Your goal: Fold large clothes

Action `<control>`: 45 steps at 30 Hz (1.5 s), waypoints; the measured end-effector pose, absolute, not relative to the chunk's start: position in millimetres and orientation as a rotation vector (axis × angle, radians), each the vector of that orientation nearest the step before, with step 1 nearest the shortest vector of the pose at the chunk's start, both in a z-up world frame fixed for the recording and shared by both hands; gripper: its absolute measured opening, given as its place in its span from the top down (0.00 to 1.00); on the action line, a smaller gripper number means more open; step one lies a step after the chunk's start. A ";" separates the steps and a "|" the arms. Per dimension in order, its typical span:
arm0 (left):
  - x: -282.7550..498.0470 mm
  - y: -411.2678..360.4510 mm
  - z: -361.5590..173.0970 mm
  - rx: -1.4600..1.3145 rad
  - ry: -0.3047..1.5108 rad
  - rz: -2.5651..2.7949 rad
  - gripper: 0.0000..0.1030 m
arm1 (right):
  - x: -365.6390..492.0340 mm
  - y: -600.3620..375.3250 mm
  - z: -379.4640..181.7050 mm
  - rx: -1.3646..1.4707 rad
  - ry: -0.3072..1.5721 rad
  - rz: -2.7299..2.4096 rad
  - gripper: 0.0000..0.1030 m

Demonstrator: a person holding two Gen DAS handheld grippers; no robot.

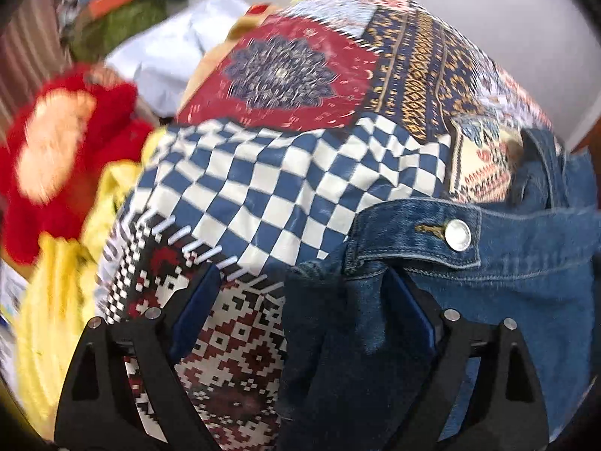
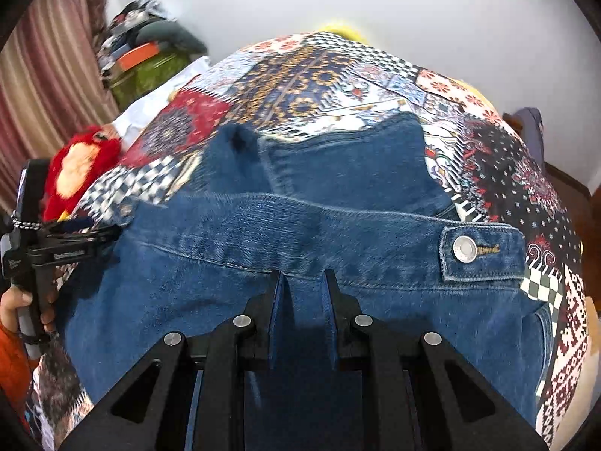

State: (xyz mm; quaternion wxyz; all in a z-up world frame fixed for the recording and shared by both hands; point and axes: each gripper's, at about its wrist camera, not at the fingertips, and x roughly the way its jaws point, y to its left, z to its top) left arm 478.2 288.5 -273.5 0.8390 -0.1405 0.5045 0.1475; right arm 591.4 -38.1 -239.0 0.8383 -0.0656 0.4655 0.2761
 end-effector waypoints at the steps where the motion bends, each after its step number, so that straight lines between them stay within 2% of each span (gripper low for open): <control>1: 476.4 289.1 -272.0 -0.297 1.064 0.313 0.12 | 591.6 -39.7 -238.5 -0.127 0.984 0.579 0.85; 5: 461.3 282.7 -254.7 -0.202 1.028 0.379 0.12 | 578.6 -42.1 -227.9 -0.221 0.920 0.444 0.85; 13: 433.5 264.1 -204.1 -0.175 0.957 0.249 0.12 | 536.8 -49.0 -201.1 -0.175 0.945 0.621 0.85; 18: 422.2 224.0 -196.0 -0.178 0.956 0.108 0.12 | 511.9 -32.5 -201.4 -0.162 0.981 0.715 0.85; 22: 420.4 192.0 -203.5 -0.172 0.977 0.013 0.12 | 497.6 -18.0 -211.9 -0.215 0.995 0.744 0.85; 29: 420.5 155.1 -254.6 -0.059 1.077 -0.007 0.11 | 491.8 -17.7 -238.6 -0.353 0.987 0.731 0.85; 32: 410.4 163.5 -262.2 -0.079 1.051 0.012 0.02 | 488.1 -25.2 -242.4 -0.460 0.973 0.657 0.84; 35: 402.1 174.6 -263.8 -0.102 1.047 0.043 0.02 | 491.0 -42.3 -244.2 -0.442 0.966 0.645 0.81; 45: 369.1 200.3 -262.7 -0.094 1.041 0.144 0.02 | 503.1 -108.3 -249.7 -0.351 1.048 0.552 0.80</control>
